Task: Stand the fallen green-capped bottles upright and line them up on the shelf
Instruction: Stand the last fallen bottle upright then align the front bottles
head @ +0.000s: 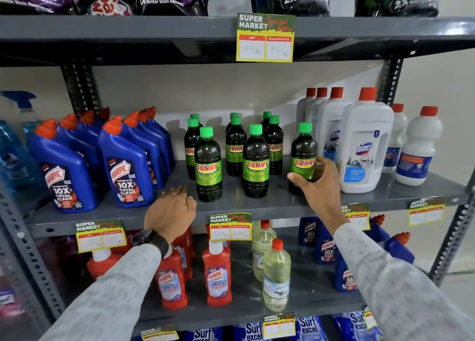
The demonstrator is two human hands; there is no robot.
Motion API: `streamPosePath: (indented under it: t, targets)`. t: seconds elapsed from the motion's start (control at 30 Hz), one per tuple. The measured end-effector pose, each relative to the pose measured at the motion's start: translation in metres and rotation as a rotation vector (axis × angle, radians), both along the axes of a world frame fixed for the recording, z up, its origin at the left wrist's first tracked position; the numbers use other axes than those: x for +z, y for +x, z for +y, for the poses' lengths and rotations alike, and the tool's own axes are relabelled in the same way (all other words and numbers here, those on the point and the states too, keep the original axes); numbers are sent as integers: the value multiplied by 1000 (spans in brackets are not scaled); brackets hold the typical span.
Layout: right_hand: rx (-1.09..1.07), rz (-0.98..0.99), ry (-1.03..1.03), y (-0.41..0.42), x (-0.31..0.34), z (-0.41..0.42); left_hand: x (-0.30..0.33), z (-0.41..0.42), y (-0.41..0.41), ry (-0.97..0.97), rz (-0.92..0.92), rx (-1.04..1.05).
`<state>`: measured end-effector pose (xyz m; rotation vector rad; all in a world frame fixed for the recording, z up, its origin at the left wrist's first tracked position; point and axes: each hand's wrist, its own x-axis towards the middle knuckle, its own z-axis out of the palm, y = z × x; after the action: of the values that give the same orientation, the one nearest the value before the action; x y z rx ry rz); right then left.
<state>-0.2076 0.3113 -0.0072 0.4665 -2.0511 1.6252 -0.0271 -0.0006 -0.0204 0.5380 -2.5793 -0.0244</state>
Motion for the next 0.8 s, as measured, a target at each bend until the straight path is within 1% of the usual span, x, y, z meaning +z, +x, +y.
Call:
streamPosePath:
  t: [0.07,0.13,0.2,0.27,0.33,0.4,0.47,0.53,0.63,0.8]
  targets:
    - [-50,59,-17,10,-3,0,1,3,5,86,157,-19]
    - [-78,123,-1,20,-5,-4,6,4,10,308,329,-67]
    - [-19,139,60,28,-3,-14,14,4,9,567,440,-143]
    - [86,94,150,33,3,-31,21,6,2,781,402,-260]
    - [179,22,234,32,9,-48,29,10,-5,920,296,-352]
    - [241,-56,272,28,13,-59,32,14,-12,925,237,-363]
    - [261,-101,313,22,13,-66,32,17,-17,866,261,-340]
    - [248,-109,335,18,11,-70,31,16,-20,846,305,-343]
    - [225,-99,321,14,10,-73,31,12,-20,846,301,-361]
    - [282,-119,337,17,13,-79,29,1,-14,820,314,-360]
